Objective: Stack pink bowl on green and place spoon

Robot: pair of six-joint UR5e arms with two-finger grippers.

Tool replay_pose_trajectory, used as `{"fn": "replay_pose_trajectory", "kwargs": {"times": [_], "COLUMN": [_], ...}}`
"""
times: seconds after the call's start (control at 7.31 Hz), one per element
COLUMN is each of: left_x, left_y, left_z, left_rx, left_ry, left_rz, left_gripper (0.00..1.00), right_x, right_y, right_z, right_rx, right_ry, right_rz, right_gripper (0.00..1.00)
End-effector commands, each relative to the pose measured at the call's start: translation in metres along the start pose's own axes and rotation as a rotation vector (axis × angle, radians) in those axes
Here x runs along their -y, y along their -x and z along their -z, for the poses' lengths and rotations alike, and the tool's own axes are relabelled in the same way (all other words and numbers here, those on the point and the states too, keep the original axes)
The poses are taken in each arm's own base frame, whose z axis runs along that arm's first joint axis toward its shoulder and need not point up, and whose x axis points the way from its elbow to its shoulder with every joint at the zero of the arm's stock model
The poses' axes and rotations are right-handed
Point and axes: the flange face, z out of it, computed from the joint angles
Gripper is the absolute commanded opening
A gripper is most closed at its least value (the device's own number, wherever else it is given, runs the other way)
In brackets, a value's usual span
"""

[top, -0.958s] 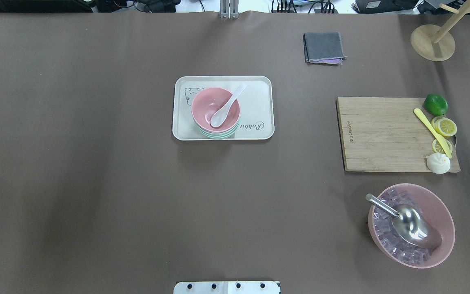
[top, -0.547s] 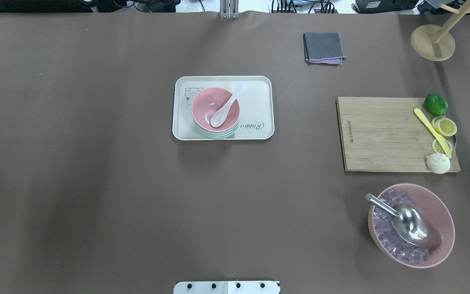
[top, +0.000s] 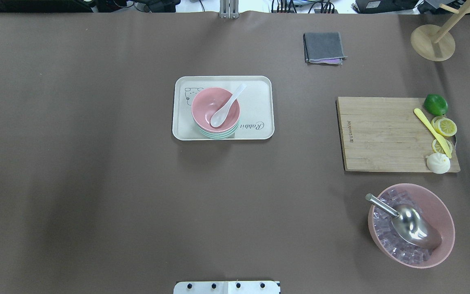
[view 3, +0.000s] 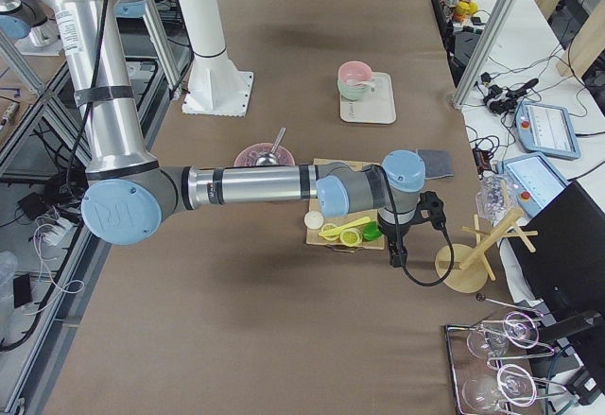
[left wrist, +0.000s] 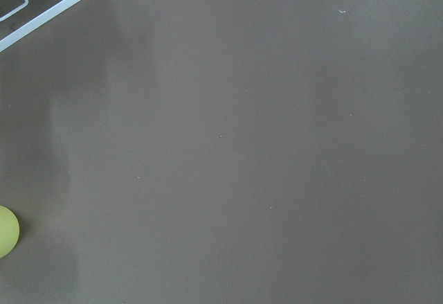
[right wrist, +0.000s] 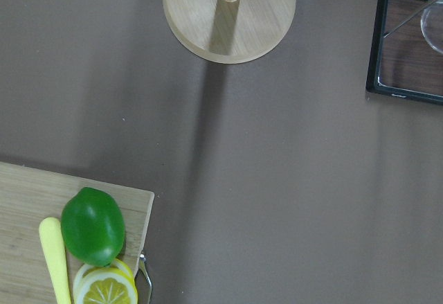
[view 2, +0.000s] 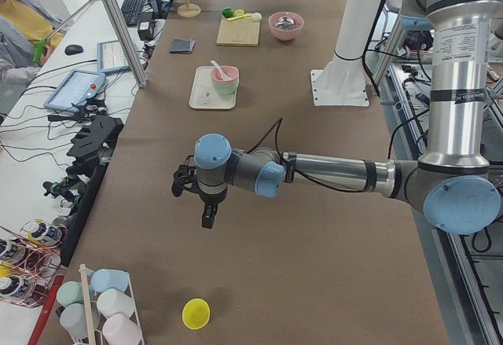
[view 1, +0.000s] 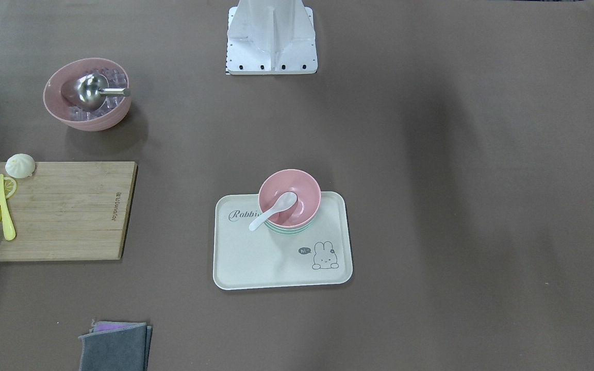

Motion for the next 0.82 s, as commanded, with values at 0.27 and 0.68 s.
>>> {"fn": "replay_pose_trajectory", "kwargs": {"times": [0.27,0.68], "left_x": [0.004,0.019], "left_y": [-0.006,-0.013], "left_z": [0.004,0.010], "left_rx": [-0.004,-0.006], "left_ry": [-0.011,-0.028], "left_rz": [-0.013,-0.031], "left_gripper": [0.98,0.98], "right_x": [-0.001,0.003], "right_y": [0.000,0.005], "right_z": [-0.002,-0.002], "right_rx": [0.001,0.000], "right_ry": [0.003,0.003], "right_rz": [-0.001,-0.001], "right_gripper": [1.00,1.00]}}
